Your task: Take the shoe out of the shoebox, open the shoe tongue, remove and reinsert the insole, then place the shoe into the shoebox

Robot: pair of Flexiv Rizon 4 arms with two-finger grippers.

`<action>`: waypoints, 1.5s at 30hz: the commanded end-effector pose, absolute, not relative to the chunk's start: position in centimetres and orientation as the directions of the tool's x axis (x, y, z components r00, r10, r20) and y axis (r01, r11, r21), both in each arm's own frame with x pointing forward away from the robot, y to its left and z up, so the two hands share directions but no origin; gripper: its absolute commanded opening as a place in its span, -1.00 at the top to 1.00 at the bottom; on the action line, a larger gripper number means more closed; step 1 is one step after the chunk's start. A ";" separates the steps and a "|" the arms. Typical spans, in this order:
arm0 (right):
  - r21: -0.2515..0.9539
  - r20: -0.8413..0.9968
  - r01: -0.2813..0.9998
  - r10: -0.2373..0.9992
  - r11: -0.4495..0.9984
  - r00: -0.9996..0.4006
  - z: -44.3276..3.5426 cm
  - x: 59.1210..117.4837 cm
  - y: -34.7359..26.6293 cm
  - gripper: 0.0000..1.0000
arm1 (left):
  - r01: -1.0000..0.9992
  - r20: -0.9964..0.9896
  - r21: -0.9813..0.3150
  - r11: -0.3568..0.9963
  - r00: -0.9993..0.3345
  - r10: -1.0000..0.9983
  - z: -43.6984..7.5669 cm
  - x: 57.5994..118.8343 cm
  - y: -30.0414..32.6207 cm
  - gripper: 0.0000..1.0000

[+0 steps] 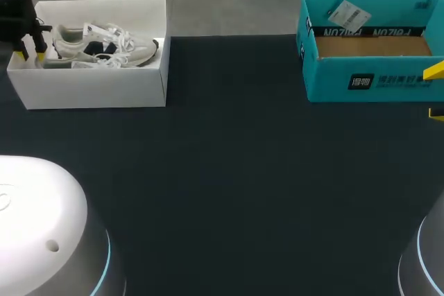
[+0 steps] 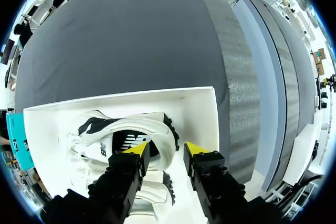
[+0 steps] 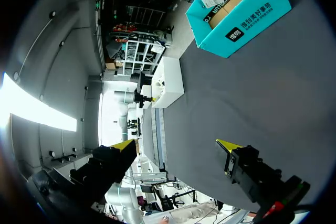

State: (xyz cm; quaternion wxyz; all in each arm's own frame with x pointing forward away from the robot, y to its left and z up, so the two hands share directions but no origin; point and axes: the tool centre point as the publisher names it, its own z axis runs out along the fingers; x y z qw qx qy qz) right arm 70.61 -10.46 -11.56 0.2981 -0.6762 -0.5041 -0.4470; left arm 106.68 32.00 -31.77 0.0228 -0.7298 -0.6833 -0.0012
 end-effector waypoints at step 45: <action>0.048 0.904 0.947 0.417 -0.317 0.094 -11.6 70.4 -10.4 -1.00 | 0.997 0.050 -0.053 -0.060 0.063 0.997 -38.9 109.0 32.5 0.72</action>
